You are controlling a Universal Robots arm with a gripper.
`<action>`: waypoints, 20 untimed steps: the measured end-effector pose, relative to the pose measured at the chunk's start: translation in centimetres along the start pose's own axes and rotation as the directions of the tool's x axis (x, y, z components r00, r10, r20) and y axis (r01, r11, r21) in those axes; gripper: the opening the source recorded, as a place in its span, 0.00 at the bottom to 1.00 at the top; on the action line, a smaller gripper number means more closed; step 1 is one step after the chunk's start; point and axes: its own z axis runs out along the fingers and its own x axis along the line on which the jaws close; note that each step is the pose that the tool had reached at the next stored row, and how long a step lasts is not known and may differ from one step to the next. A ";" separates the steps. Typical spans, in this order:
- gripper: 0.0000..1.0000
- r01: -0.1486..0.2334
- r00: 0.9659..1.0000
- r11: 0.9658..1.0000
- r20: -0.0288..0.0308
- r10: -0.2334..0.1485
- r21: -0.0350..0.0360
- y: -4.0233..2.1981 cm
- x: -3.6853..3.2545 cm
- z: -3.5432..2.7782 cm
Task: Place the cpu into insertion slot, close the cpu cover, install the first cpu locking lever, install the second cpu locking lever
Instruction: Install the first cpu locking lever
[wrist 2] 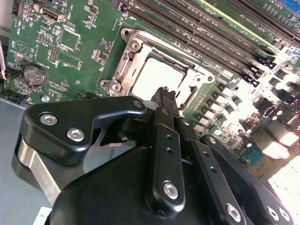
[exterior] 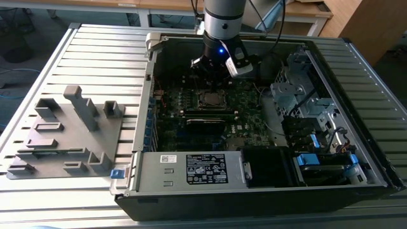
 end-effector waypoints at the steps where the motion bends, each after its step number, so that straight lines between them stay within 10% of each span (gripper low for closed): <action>1: 0.11 0.000 1.000 1.000 0.000 0.000 0.000 0.00 0.00 -0.02; 20: 0.11 0.000 1.000 1.000 0.000 0.000 0.000 0.01 -0.01 -0.38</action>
